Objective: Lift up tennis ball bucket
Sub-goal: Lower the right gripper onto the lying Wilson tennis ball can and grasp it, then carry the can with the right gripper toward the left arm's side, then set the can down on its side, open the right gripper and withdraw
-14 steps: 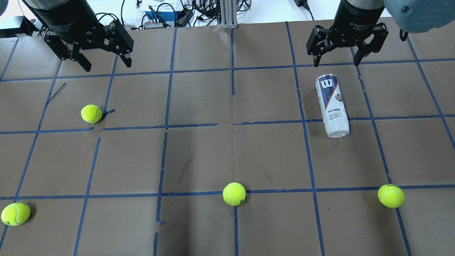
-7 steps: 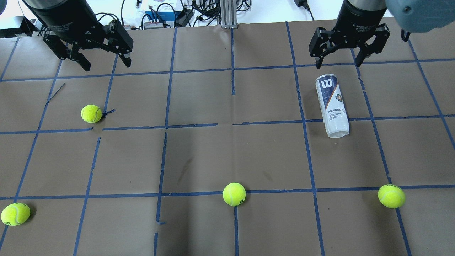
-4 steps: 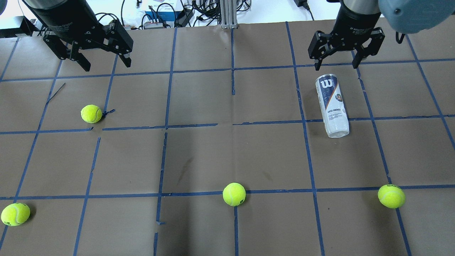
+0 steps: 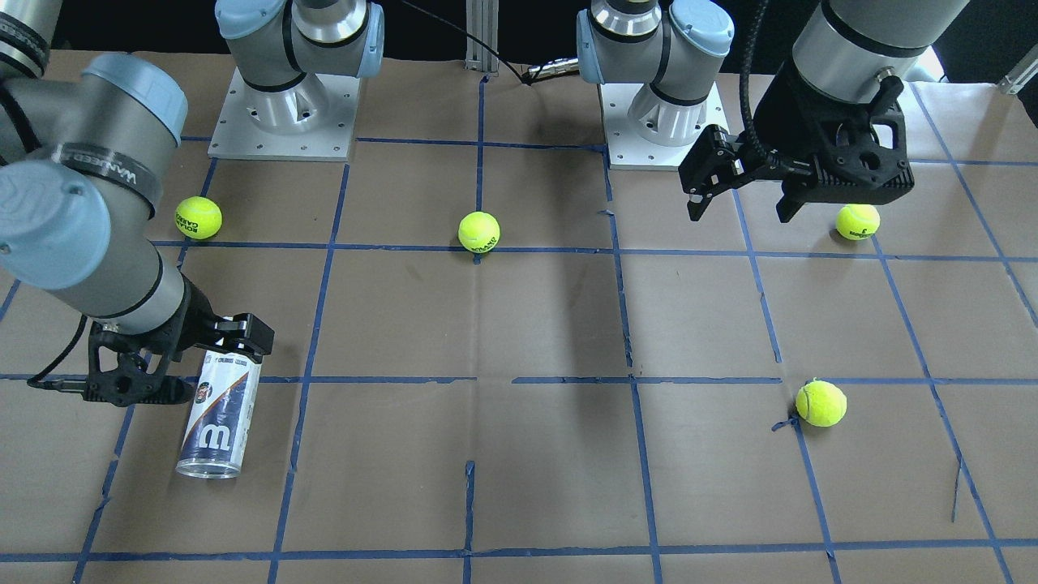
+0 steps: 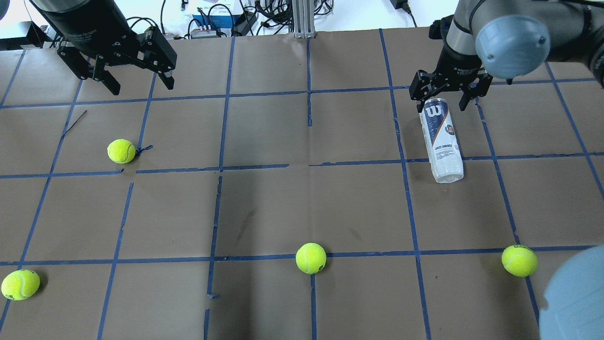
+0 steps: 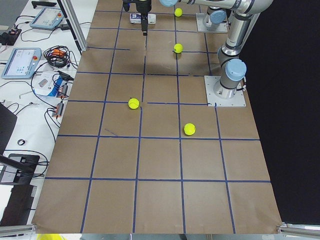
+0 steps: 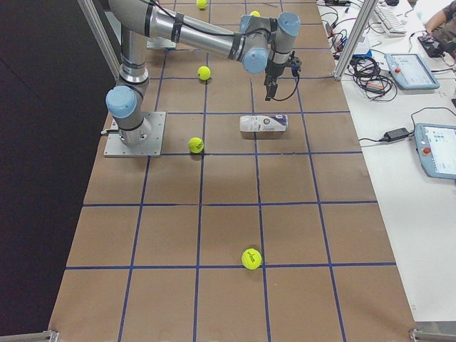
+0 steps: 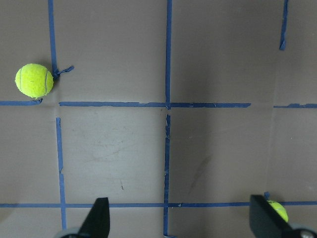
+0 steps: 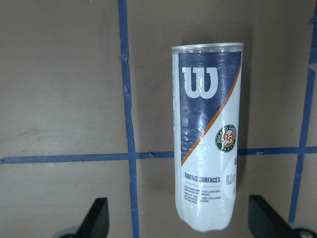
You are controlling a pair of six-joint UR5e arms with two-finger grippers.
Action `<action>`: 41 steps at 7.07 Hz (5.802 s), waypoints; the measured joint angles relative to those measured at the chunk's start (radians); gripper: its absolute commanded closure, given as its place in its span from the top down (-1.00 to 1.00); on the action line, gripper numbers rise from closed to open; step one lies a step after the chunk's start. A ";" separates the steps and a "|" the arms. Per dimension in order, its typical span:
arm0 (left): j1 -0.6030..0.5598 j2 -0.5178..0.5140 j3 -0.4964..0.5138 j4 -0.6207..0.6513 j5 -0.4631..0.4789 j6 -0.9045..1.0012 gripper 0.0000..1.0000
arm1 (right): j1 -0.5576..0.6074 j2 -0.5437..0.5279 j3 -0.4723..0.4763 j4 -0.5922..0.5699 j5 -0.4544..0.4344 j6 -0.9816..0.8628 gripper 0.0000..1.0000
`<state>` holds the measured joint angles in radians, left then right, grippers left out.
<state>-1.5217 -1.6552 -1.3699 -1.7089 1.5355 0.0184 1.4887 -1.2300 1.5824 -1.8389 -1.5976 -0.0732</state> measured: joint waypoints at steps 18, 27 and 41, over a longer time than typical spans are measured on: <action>0.001 0.000 0.015 0.009 -0.002 0.002 1.00 | 0.271 0.160 -0.186 -0.114 0.023 -0.447 0.15; 0.000 0.000 0.013 0.009 -0.002 0.002 1.00 | 0.399 0.323 -0.217 -0.331 0.115 -0.900 0.81; 0.047 -0.394 -0.016 0.197 -0.501 0.107 0.97 | 0.159 -0.021 -0.217 0.043 0.065 -0.142 1.00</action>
<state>-1.4743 -2.0492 -1.3863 -1.5118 1.0348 0.1251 1.6473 -1.2511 1.3659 -1.7959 -1.5321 -0.2149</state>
